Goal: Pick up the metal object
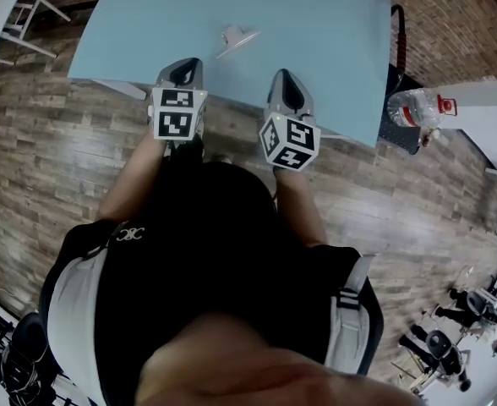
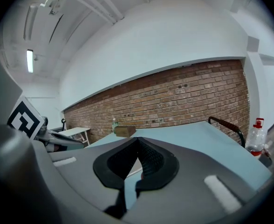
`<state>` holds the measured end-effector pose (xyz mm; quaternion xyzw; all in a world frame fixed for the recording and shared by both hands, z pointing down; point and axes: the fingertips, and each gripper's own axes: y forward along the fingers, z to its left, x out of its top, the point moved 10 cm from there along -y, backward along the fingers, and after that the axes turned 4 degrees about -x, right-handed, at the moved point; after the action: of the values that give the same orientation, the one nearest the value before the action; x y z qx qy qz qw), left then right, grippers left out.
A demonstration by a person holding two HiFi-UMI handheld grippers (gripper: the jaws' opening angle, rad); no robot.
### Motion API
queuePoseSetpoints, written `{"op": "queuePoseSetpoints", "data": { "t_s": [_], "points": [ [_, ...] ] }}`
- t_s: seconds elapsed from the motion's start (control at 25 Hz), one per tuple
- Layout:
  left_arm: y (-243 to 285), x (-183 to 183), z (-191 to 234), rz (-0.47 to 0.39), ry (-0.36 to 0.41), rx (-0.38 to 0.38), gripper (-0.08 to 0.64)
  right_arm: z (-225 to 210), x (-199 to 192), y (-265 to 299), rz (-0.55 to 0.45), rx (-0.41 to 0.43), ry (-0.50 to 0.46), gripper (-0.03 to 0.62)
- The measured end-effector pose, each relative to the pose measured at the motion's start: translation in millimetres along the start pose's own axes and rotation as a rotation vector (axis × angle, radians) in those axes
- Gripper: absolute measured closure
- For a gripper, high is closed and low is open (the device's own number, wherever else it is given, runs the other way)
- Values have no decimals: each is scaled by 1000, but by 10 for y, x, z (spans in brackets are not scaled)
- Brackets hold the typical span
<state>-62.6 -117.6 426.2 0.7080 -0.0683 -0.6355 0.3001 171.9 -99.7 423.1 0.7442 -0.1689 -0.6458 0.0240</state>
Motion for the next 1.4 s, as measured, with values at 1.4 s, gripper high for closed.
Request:
{"op": "queuePoseSetpoints", "data": {
  "t_s": [1.4],
  "points": [
    [2227, -95, 767, 268, 25, -475, 420, 398, 8, 1263, 173, -268, -73, 578]
  ]
}}
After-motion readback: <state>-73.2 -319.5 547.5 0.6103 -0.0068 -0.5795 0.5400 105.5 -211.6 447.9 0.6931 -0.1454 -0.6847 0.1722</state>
